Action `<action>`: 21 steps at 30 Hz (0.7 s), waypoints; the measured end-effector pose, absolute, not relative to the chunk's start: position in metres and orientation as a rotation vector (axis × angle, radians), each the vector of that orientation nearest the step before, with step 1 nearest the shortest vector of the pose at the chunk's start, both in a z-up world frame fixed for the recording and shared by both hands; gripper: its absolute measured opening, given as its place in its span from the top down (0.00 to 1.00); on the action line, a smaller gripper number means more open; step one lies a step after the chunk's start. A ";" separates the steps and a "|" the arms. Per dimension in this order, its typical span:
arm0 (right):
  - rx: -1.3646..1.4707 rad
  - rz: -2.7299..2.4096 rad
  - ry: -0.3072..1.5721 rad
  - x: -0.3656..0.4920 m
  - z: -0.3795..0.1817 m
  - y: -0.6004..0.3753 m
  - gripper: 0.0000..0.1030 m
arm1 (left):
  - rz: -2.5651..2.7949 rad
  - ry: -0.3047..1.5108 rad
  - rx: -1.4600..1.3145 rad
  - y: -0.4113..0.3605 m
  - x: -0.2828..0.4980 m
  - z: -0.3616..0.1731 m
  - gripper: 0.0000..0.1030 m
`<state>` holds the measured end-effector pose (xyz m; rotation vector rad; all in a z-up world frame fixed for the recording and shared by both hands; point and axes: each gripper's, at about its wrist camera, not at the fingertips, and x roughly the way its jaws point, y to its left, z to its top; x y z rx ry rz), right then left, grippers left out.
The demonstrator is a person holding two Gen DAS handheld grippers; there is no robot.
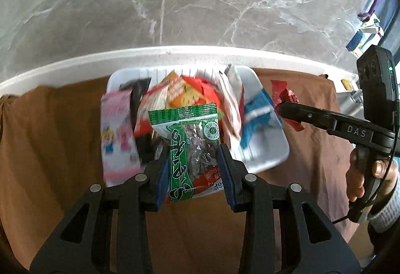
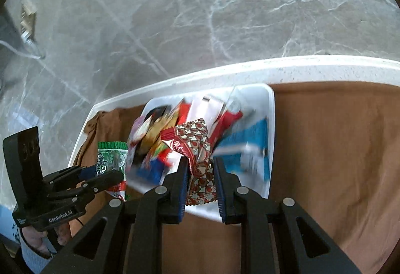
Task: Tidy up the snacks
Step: 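Carry both bags over the white tray and lower them in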
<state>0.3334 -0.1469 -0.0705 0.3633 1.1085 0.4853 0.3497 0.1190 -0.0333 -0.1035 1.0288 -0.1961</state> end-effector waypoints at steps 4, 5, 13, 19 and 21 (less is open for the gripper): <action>0.342 0.470 1.111 0.356 -0.081 -0.140 0.78 | -0.190 1.025 -0.075 0.115 0.383 -0.043 0.67; 0.339 0.467 1.116 0.359 -0.084 -0.138 0.78 | -0.183 1.022 -0.070 0.112 0.388 -0.045 0.67; 0.312 0.455 1.103 0.367 -0.094 -0.134 0.61 | -0.162 0.975 -0.041 0.107 0.411 -0.056 0.51; 0.344 0.450 1.050 0.359 -0.078 -0.145 0.56 | -0.143 0.926 -0.050 0.108 0.400 -0.043 0.47; 0.357 0.447 1.034 0.353 -0.071 -0.150 0.56 | -0.134 0.912 -0.057 0.110 0.392 -0.037 0.47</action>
